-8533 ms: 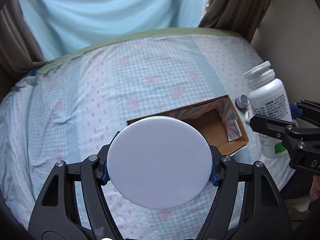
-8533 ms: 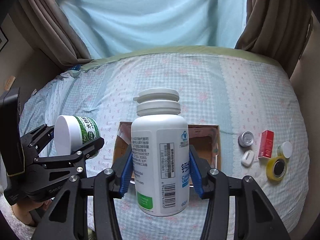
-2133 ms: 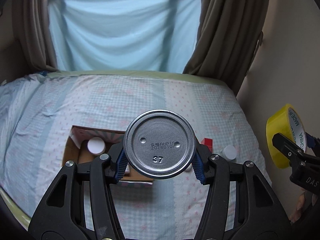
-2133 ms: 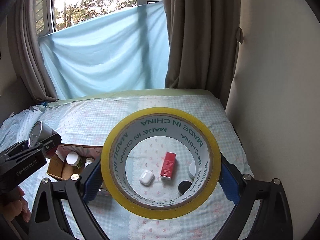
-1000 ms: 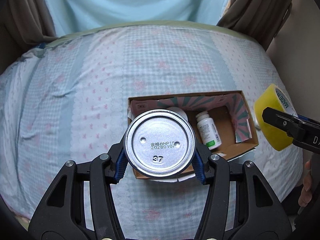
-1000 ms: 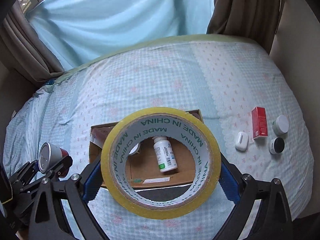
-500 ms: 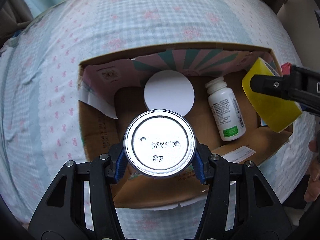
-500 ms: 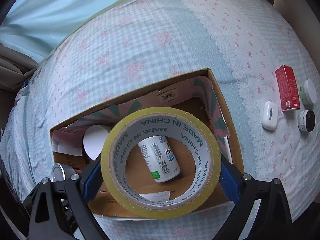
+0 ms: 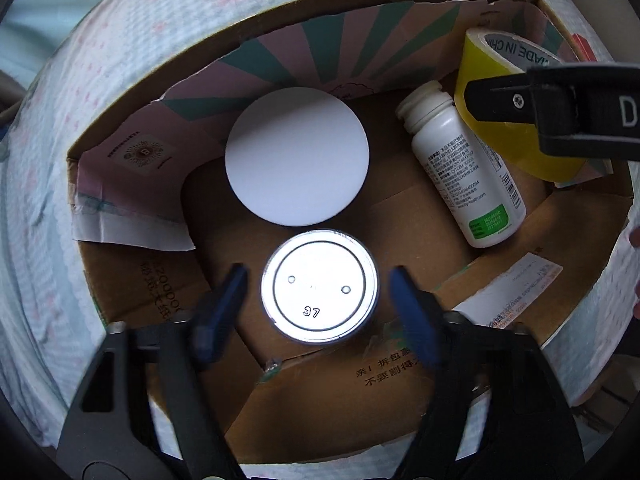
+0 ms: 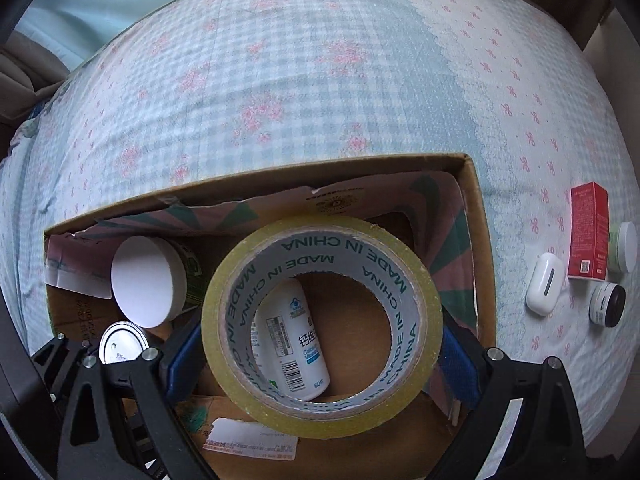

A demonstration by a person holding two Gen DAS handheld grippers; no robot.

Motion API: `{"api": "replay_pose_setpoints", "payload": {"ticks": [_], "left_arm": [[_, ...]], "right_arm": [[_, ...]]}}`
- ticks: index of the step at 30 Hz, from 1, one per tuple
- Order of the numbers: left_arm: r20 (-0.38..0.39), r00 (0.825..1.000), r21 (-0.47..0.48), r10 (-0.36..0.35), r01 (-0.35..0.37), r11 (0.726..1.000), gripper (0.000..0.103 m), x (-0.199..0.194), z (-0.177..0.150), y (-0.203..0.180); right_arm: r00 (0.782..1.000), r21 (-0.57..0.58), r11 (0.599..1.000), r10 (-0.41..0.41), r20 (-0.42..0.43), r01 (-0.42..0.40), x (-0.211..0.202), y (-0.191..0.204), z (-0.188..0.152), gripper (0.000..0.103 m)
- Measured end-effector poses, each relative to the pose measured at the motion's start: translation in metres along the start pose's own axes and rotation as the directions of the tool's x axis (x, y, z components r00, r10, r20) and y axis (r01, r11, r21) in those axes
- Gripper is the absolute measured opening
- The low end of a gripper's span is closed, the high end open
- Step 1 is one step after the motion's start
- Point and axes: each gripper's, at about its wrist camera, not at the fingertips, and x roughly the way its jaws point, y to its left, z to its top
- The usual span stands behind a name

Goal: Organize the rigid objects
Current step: 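Open both tools to release tin and tape into the box, lift away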

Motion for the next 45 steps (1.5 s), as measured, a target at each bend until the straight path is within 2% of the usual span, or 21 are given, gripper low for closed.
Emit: {"api": "replay_pose_setpoints", "payload": {"ticks": [1,2,4,6,12,20,26,29,34,36,40,45], "left_arm": [[0.015,1.000,-0.012,-0.017,0.017,1.000,0.103,-0.004,-0.001,0.002],[0.019,0.999,-0.025,-0.041,0.042,0.999,0.103,-0.006,-0.001,0.005],[0.005,0.997,-0.049,-0.071,0.071,0.996,0.103,-0.004,0.000,0.009],[0.004,0.999,-0.057,-0.054,0.054,0.997,0.103,-0.002,-0.001,0.011],[0.013,0.999,-0.054,-0.047,0.048,0.997,0.103,-0.003,-0.008,0.010],[0.055,0.997,-0.072,-0.049,0.053,0.996,0.103,-0.021,-0.020,0.010],[0.103,0.994,-0.079,-0.022,0.031,0.996,0.103,-0.052,-0.026,0.016],[0.141,0.990,-0.096,0.004,0.009,0.995,0.103,-0.083,-0.034,0.015],[0.235,0.970,-0.111,0.064,-0.038,0.993,0.103,-0.150,-0.050,0.013],[0.271,0.955,-0.128,0.123,-0.091,0.988,0.103,-0.179,-0.062,0.012],[0.345,0.923,-0.166,0.172,-0.121,0.979,0.103,-0.234,-0.089,0.016],[0.441,0.884,-0.163,0.156,-0.092,0.982,0.103,-0.287,-0.114,-0.002]], "right_arm": [[1.000,-0.014,1.000,-0.001,0.000,0.001,0.001,0.000,-0.001,0.098],[1.000,-0.023,1.000,-0.004,0.017,0.004,-0.001,0.000,-0.001,0.103],[0.997,-0.030,0.999,0.016,0.075,-0.013,-0.008,0.000,-0.003,0.103],[0.994,-0.048,0.999,0.008,0.108,-0.003,-0.013,0.000,-0.004,0.103],[0.995,-0.100,0.995,-0.010,0.097,0.020,-0.020,0.008,-0.006,0.103],[0.994,-0.109,0.994,-0.012,0.107,0.023,-0.040,0.014,-0.013,0.103],[0.990,-0.101,0.995,0.006,0.140,0.008,-0.071,0.018,-0.024,0.103],[0.988,-0.118,0.993,0.004,0.152,0.014,-0.096,0.024,-0.031,0.103],[0.982,-0.149,0.989,0.028,0.187,0.000,-0.155,0.032,-0.050,0.103],[0.982,-0.131,0.991,0.013,0.191,0.012,-0.179,0.031,-0.060,0.103],[0.972,-0.087,0.996,0.039,0.230,-0.019,-0.226,0.022,-0.087,0.103],[0.956,-0.060,0.998,-0.013,0.295,0.033,-0.277,0.009,-0.122,0.103]]}}
